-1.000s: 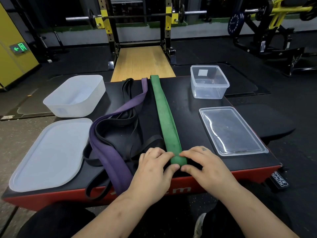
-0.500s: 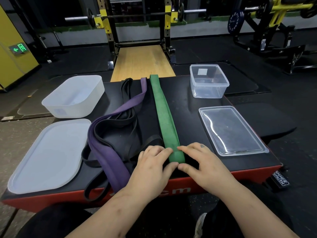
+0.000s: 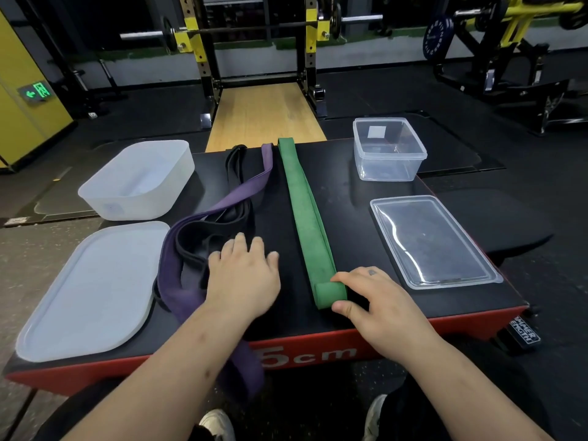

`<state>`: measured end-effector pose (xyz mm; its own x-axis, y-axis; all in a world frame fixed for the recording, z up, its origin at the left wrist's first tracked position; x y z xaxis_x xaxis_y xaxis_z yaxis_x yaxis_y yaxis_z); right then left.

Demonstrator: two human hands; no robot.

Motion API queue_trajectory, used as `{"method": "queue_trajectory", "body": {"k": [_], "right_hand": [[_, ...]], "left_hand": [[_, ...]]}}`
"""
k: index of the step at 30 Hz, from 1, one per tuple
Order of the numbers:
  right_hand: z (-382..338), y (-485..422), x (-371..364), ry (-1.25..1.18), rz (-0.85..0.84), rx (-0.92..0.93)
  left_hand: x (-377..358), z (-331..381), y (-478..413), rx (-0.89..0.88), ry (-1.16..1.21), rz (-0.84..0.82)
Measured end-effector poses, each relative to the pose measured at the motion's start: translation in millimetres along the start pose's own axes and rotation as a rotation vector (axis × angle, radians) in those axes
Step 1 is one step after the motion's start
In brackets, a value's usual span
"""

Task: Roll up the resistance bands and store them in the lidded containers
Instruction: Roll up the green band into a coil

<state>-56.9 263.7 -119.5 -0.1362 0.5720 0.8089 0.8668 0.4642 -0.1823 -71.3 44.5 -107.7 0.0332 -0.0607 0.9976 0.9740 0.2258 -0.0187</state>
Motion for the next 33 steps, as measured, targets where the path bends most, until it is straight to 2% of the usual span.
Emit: {"method": "queue_trajectory", "body": {"k": [4, 7, 8, 10, 14, 17, 19, 23, 26, 30, 33], "right_hand": [[-1, 0, 1, 0.001, -0.012, -0.016], [0, 0, 2, -0.001, -0.001, -0.021], [0, 0, 2, 0.001, 0.002, -0.022], [0, 1, 2, 0.003, 0.003, -0.026], [-2, -1, 2, 0.005, 0.003, -0.016], [-2, -2, 1, 0.006, 0.001, -0.011], [-1, -3, 1, -0.001, -0.001, -0.011], [-2, -6, 2, -0.023, 0.003, -0.007], [-4, -5, 0, -0.039, -0.009, -0.004], [-3, -7, -2, -0.067, -0.028, -0.006], [-1, -9, -3, -0.078, -0.044, -0.008]], "left_hand": [[-8, -5, -18, -0.044, -0.249, 0.011], [4, -25, -31, 0.028, -0.32, 0.061], [6, -24, -31, 0.004, -0.333, 0.094], [4, -7, -23, -0.138, -0.252, 0.167], [-1, 41, 19, -0.489, 0.152, 0.211], [8, 47, 46, -0.514, 0.459, 0.165], [6, 48, 59, -0.512, 0.562, 0.088], [-1, 58, 71, -0.565, 0.498, 0.049], [-1, 62, 69, -0.574, 0.443, 0.119], [1, 61, 65, -0.562, 0.493, 0.219], [-3, 63, 61, -0.553, 0.466, 0.2]]}}
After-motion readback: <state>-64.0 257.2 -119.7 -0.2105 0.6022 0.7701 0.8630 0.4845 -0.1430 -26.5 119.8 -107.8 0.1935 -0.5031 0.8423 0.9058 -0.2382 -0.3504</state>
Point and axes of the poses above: each hand's wrist, its own y-axis away from the middle knuckle, its own x-axis out of the back of the hand, z = x × y, the point moved 10 cm from there along -y, towards the middle knuckle, and after that the axes turned 2 degrees about -z, right-handed, at the moved point
